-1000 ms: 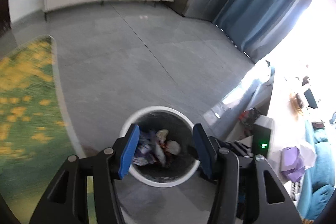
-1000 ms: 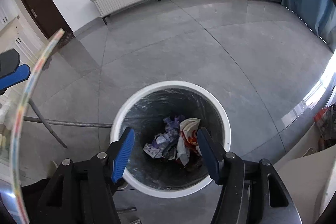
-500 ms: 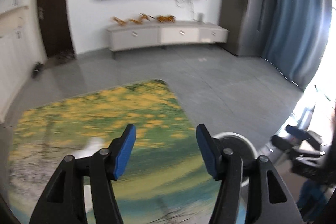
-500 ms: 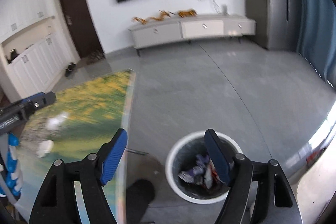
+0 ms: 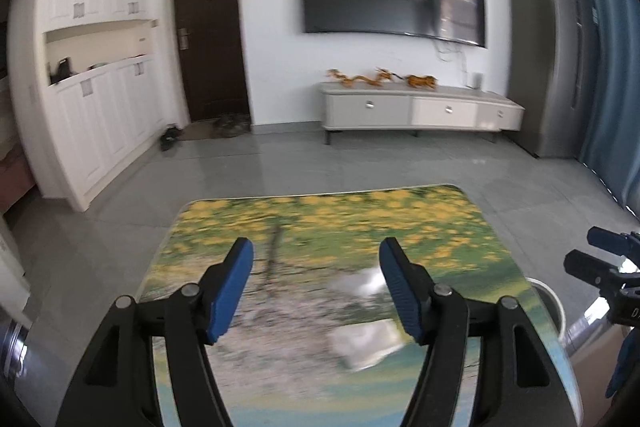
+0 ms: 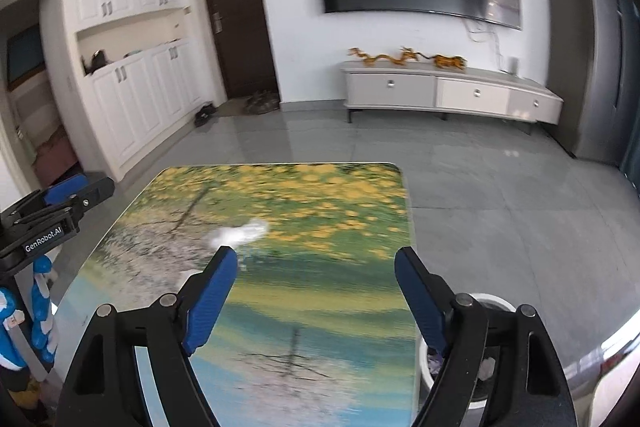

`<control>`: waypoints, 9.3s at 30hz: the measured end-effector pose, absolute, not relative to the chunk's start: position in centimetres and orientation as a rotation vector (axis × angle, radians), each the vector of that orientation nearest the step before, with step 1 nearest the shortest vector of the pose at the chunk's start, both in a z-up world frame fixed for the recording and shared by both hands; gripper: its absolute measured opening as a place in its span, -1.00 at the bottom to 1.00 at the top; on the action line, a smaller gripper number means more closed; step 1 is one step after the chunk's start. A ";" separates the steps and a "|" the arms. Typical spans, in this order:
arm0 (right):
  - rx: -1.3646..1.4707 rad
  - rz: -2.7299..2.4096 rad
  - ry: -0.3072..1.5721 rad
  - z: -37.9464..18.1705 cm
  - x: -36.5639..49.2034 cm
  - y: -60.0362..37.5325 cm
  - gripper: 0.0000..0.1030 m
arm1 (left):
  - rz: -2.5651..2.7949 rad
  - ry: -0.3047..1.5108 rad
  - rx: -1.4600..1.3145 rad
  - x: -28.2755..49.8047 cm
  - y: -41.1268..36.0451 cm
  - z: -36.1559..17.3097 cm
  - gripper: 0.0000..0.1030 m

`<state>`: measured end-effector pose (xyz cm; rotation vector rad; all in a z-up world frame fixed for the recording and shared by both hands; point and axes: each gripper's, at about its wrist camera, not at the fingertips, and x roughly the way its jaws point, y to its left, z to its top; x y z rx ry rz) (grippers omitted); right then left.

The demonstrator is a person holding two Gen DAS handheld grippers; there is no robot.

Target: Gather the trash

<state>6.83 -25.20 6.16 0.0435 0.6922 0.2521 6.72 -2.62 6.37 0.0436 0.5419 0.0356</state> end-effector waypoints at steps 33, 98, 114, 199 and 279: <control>-0.075 0.277 0.861 2.6 10.2 -13.5 0.58 | 0.160 0.589 -0.176 5.6 12.5 0.6 0.26; 0.167 0.365 0.922 -6.1 11.1 -24.9 -0.76 | -0.436 0.937 0.017 22.2 -5.8 -8.6 0.16; 0.255 0.239 0.779 -3.1 8.0 -33.9 -0.76 | -0.615 0.860 0.030 18.4 -14.0 -1.8 -0.46; 0.052 0.085 0.681 2.7 3.7 -24.7 1.00 | 0.063 0.513 0.111 1.6 -3.8 5.2 0.45; -0.077 0.000 0.649 2.1 3.2 -22.9 1.00 | 0.034 0.544 0.099 1.2 -3.5 3.0 0.47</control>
